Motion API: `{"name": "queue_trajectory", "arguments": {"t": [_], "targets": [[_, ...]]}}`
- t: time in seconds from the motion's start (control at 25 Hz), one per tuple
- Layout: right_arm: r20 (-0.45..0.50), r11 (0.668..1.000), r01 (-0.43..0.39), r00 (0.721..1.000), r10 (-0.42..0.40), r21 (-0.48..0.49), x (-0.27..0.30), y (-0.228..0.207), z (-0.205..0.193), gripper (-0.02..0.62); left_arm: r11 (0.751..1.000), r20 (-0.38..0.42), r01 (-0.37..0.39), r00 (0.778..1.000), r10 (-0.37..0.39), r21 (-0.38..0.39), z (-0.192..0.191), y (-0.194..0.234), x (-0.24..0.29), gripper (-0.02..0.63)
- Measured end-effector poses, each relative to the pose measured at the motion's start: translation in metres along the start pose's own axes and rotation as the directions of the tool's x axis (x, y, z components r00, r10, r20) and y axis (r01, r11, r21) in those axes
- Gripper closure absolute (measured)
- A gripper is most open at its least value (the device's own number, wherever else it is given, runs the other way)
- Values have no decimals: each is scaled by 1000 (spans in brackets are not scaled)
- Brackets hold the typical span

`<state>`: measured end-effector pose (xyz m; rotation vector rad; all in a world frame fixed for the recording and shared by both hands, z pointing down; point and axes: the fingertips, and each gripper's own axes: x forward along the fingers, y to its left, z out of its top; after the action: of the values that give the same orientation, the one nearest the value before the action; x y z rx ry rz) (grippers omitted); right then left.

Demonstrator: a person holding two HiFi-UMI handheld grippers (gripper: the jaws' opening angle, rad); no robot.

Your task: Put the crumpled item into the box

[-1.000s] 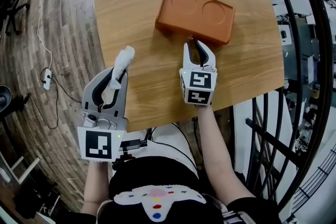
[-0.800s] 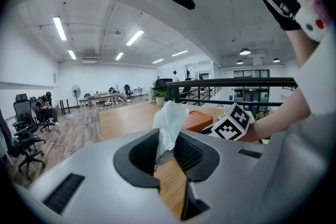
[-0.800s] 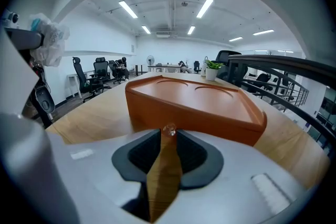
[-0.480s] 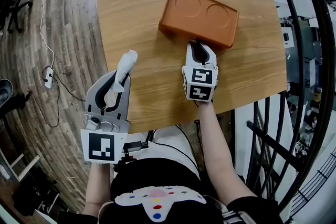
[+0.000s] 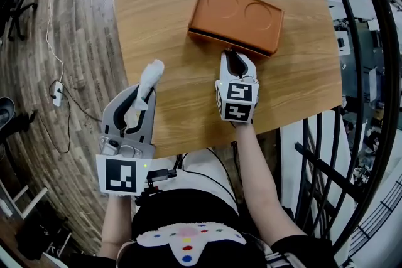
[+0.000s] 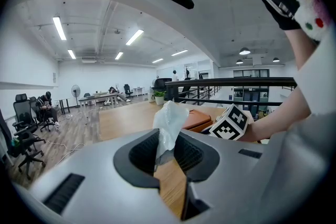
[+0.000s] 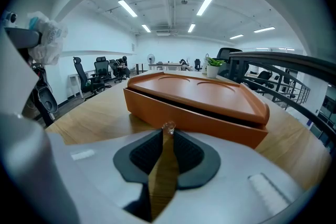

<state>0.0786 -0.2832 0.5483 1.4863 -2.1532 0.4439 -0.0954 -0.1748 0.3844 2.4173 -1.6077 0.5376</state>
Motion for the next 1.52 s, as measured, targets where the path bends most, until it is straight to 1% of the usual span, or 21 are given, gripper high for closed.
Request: {"name": "queue_trajectory", "arguments": {"t": [0.24,0.64,0.88,1.24,1.52], "targets": [[-6,1000,-1,1000,1,-5,-6,6,-4,523,1000,13,13,1000,-13,5,2,0,-1,537],[-15,1000,-6,1000,6,8,-16,17,-15,523,999,-2,44,999,-44,11,-4,-2,-4,537],[-17,1000,-7,1000,7,21,-34,26,-23,525,997,4,71,997,-71,20,-5,-12,-15,537],[-27,1000,-10,1000,11,28,-47,38,-32,525,996,8,89,996,-89,24,-7,-13,-20,537],[-34,999,-7,999,8,40,-49,37,-37,520,995,14,98,995,-99,28,-8,-19,-24,537]]}}
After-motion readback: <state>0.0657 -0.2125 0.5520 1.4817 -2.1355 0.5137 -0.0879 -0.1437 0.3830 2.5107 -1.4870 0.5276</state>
